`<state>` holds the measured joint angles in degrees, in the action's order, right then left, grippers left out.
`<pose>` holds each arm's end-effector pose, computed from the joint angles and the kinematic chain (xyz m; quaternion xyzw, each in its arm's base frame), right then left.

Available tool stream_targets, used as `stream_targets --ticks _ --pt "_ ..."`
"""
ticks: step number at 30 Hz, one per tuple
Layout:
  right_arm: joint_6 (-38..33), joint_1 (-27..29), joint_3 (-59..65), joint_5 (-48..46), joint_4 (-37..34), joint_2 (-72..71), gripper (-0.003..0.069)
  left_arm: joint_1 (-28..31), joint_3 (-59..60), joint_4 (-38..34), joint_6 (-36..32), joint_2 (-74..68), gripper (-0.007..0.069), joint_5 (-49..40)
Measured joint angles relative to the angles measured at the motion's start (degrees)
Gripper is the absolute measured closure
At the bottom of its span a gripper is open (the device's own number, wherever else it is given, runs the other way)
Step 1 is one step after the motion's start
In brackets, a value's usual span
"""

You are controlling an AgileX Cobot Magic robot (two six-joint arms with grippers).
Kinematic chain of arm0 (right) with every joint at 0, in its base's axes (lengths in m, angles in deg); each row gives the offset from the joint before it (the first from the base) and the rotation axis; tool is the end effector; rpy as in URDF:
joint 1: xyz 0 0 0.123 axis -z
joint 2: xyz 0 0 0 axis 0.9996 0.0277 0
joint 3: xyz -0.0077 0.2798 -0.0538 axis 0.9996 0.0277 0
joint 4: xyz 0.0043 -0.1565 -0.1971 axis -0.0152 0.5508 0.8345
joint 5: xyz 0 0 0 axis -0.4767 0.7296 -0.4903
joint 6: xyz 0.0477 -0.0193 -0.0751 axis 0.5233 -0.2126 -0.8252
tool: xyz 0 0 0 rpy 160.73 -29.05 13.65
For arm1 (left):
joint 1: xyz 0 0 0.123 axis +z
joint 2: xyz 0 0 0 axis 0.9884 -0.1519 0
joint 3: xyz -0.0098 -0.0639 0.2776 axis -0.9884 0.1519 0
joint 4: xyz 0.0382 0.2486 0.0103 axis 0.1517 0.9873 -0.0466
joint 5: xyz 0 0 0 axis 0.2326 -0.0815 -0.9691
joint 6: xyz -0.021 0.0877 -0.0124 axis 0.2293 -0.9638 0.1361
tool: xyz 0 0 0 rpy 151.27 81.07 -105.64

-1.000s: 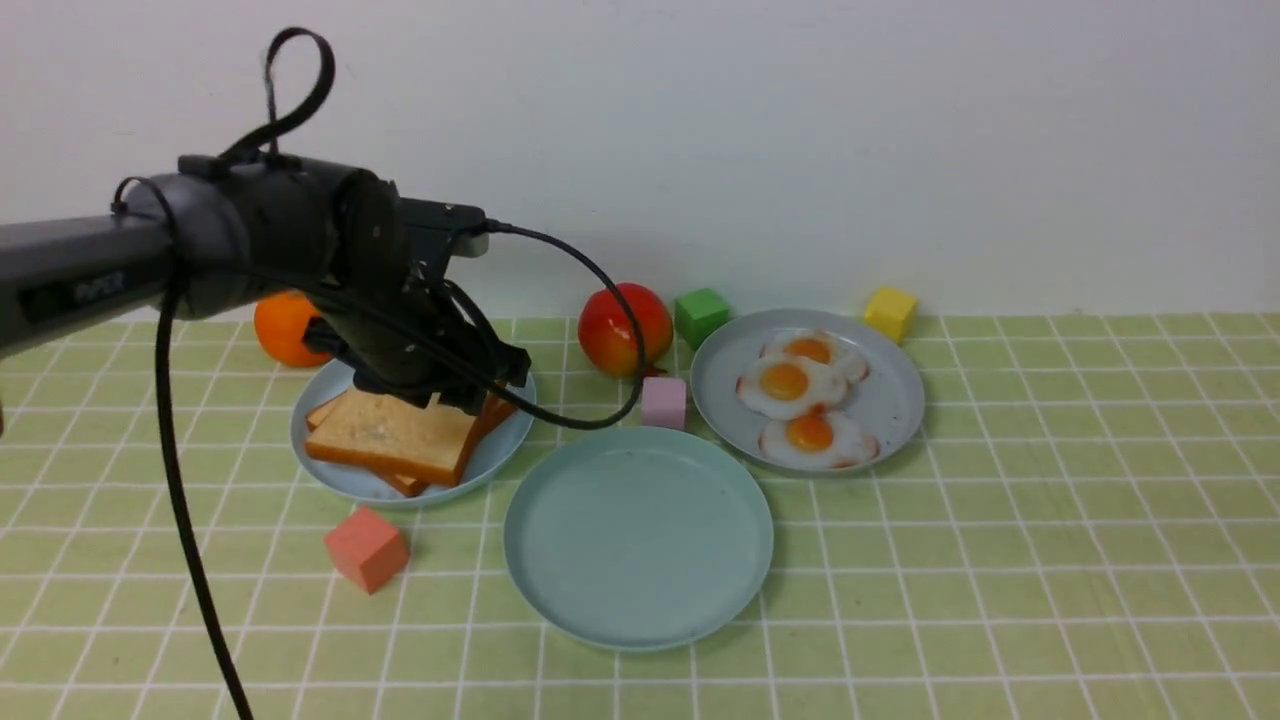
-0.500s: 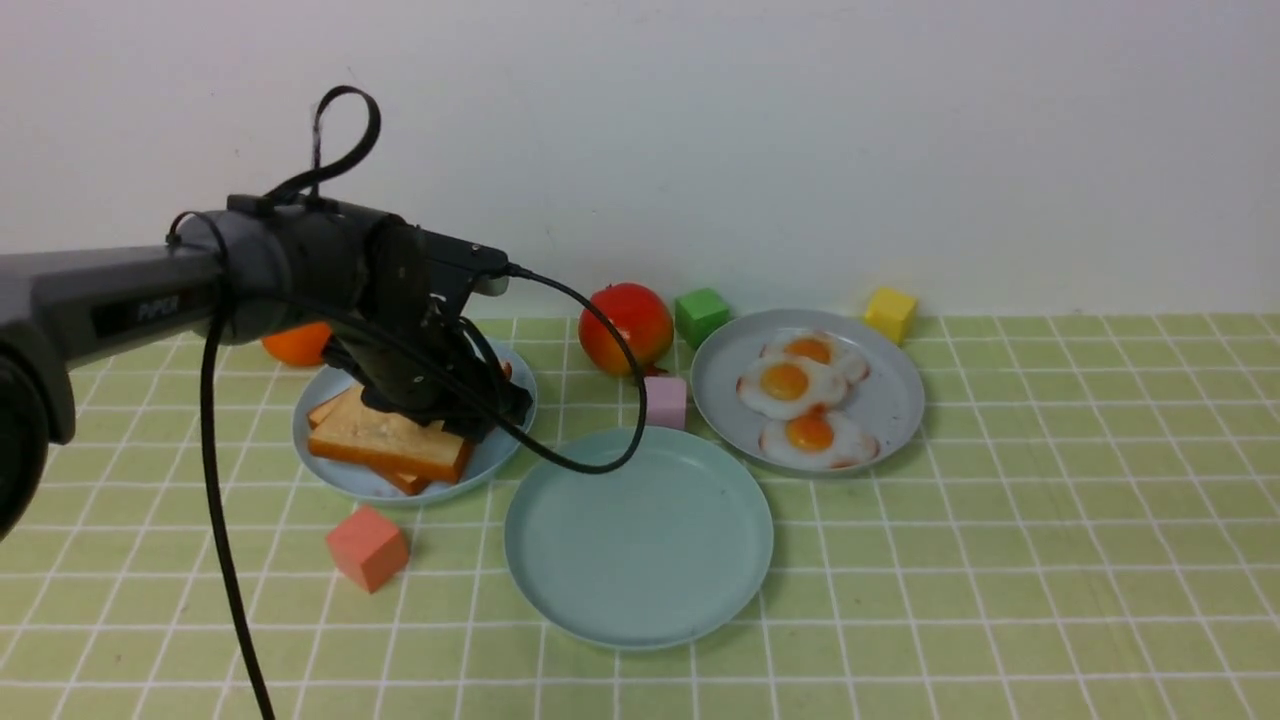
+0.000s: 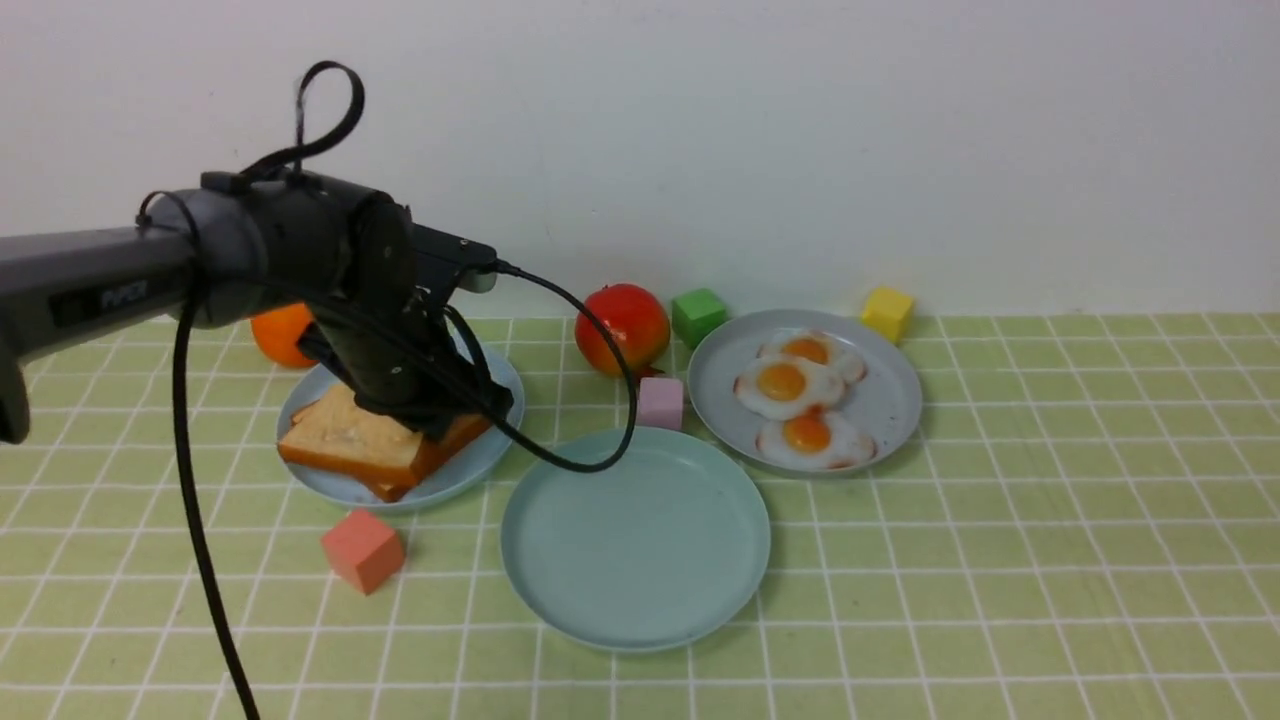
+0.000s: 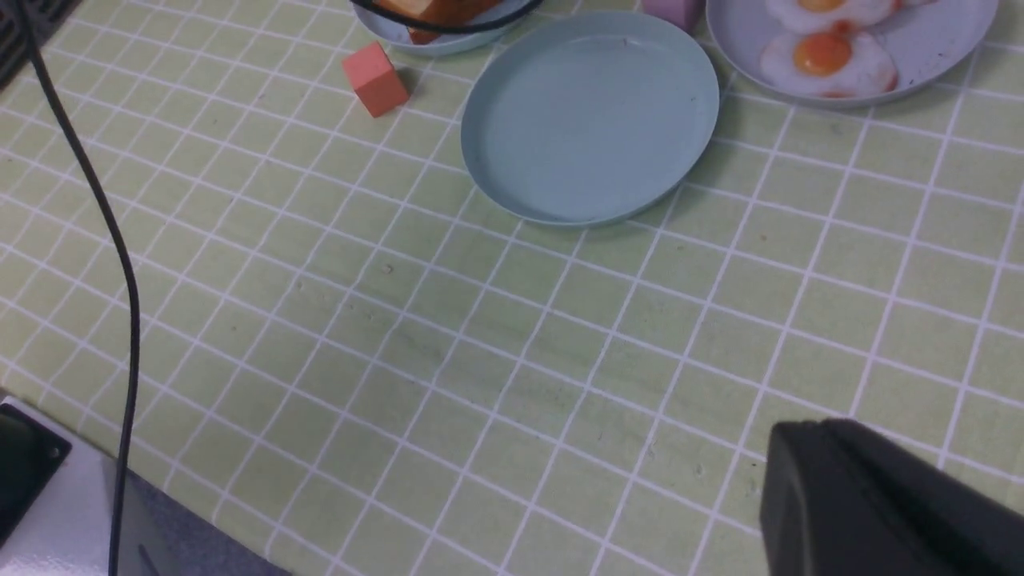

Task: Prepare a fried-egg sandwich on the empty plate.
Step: Use the left arm to grab a slice of bread, then use the left arm to put a slice of bread into the empty plate in the middle

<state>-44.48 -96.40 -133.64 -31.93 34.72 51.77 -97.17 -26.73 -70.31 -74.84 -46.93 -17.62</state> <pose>0.0588 0.0483 0.3845 -0.1822 0.8678 0.2185 0.4073 0.4242 -0.1148 0.2016 0.1729 0.9563 0.0097 0.2355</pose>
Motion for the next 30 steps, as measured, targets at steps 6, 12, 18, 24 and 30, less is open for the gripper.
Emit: stream_targets --ticks 6,12,18,24,30 --pt "0.00 0.00 0.00 -0.12 0.00 -1.69 0.0628 0.00 0.07 0.07 0.15 6.08 0.0611 -1.62" --pt "0.00 0.00 0.00 -0.29 1.10 -3.95 0.0627 -0.83 0.35 0.18 0.22 9.09 0.0611 -4.48" --pt "0.00 0.00 0.00 -0.51 2.27 -5.36 0.0627 -11.37 2.70 0.56 0.22 13.18 0.0611 -4.23" --pt "0.00 0.00 0.00 -0.56 3.34 -6.85 0.0627 -22.96 4.07 0.23 0.22 11.04 0.0611 -0.92" --pt "0.00 0.00 0.00 -0.69 3.69 -7.94 0.0627 -26.03 4.18 2.24 1.13 6.85 0.0611 1.33"
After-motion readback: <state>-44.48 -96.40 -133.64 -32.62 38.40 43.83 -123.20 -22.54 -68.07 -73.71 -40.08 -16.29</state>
